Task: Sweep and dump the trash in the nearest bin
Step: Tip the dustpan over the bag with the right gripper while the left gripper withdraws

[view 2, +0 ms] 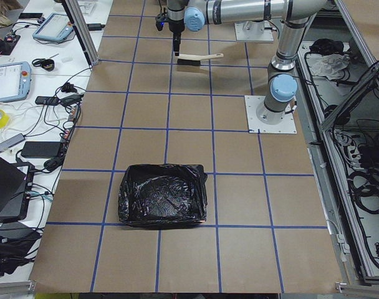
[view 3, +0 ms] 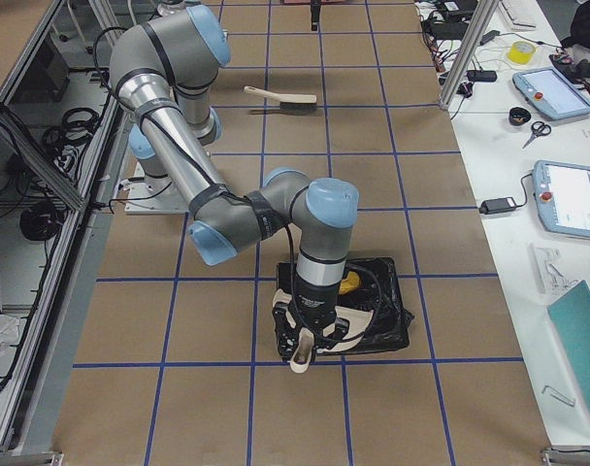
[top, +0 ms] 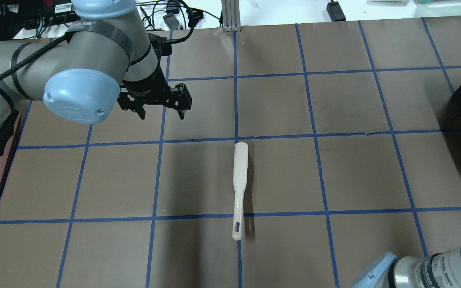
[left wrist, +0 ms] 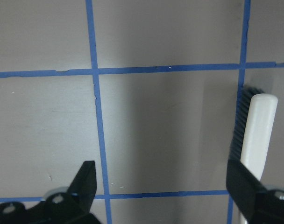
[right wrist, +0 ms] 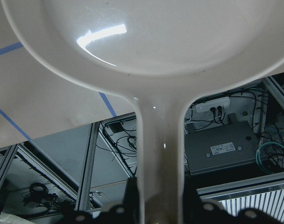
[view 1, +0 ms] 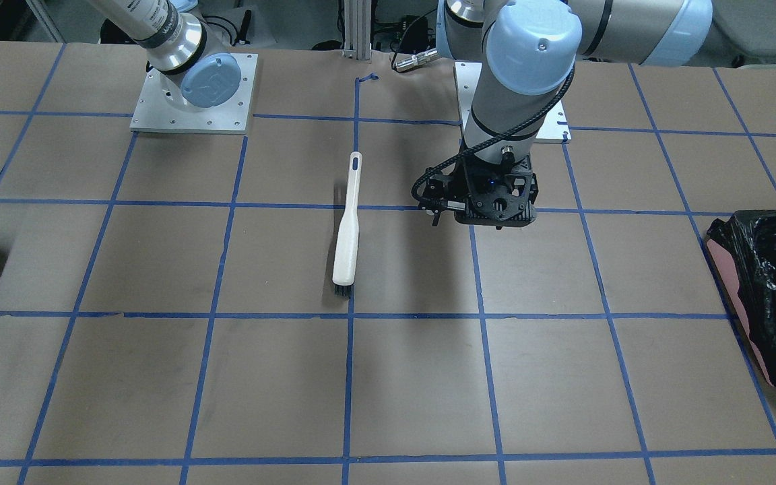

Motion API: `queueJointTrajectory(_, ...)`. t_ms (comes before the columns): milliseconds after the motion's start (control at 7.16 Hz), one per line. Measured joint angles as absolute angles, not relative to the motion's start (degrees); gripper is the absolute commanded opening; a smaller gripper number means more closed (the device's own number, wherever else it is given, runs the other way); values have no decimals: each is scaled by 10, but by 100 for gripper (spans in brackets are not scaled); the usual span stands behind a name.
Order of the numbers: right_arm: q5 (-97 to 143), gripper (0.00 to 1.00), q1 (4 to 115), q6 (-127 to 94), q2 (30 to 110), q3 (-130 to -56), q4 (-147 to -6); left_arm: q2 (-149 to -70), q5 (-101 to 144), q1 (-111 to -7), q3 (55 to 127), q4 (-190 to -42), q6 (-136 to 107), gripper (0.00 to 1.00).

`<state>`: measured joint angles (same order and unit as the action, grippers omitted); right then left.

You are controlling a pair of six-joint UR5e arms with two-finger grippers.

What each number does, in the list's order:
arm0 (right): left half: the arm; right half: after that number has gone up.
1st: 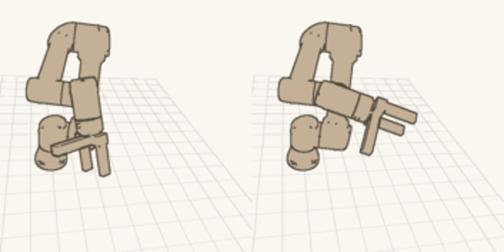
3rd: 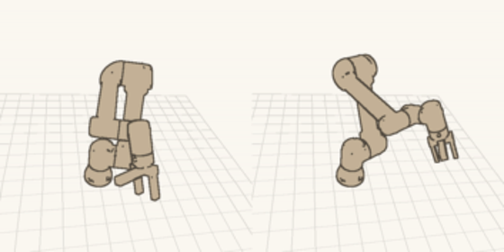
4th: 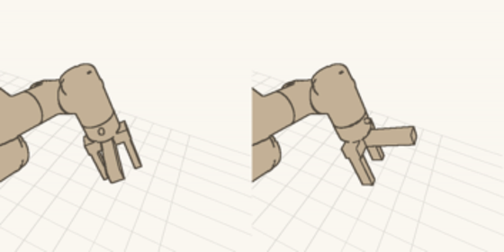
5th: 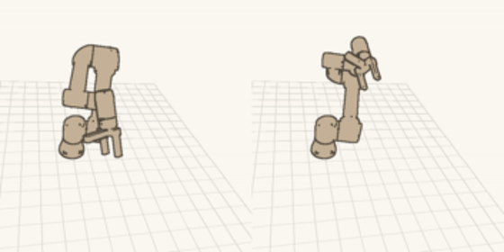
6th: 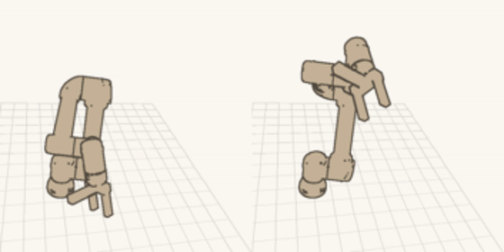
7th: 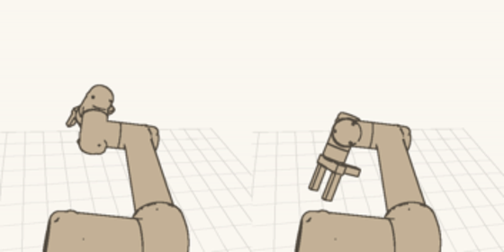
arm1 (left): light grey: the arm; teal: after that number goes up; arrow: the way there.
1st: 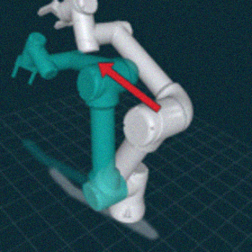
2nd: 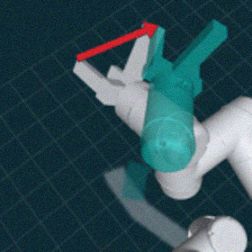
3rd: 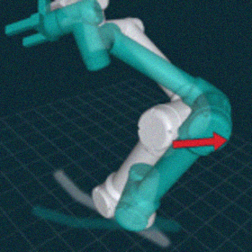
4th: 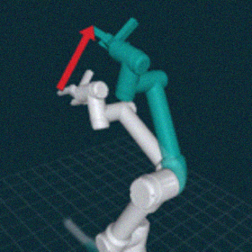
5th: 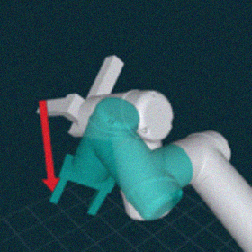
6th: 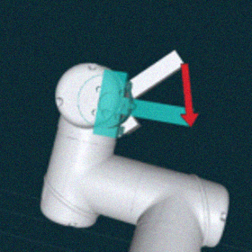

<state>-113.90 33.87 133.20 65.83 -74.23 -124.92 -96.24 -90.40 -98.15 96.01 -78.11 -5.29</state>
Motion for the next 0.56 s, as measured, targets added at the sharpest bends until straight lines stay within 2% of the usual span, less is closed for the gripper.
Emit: queueJointTrajectory(558, -1123, 0, 353, 1284, 714, -747, -1217, -926, -911, -902, 946, -816, 25, 100)
